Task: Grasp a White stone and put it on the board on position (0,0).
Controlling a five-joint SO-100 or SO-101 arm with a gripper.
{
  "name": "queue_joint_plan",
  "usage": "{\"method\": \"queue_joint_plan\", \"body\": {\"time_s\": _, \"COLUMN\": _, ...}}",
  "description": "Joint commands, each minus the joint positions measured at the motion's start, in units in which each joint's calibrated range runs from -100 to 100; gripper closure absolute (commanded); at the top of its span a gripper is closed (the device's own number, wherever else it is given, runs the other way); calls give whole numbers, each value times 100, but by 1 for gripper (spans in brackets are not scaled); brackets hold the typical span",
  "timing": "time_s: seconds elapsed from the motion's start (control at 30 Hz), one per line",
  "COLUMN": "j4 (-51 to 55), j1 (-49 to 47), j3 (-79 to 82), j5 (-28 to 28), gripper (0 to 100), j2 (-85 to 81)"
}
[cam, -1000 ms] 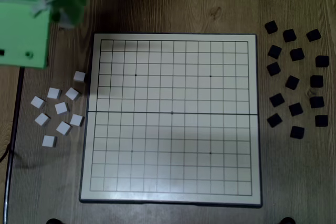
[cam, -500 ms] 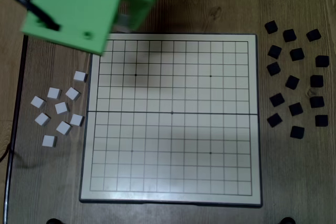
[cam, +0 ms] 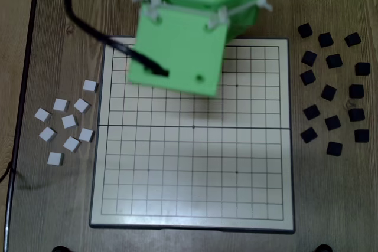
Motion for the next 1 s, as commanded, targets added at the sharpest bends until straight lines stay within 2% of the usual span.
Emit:
{"method": "queue_joint_plan", "body": {"time_s": 0.0, "j4": -206, "j1": -119, "j3": -518, "j5": 83, "gripper": 94, "j2": 114}}
{"method": "queue_joint_plan", "body": {"time_s": 0.47, "j4": -1066, "j1": 63, "j3": -528, "j5": 371, "gripper": 94, "j2": 1013}}
{"method": "queue_joint_plan", "body": {"time_s": 0.97, "j4": -1306, "j1": 172, "j3": -518, "j5": 484, "gripper": 94, "j2": 1403}}
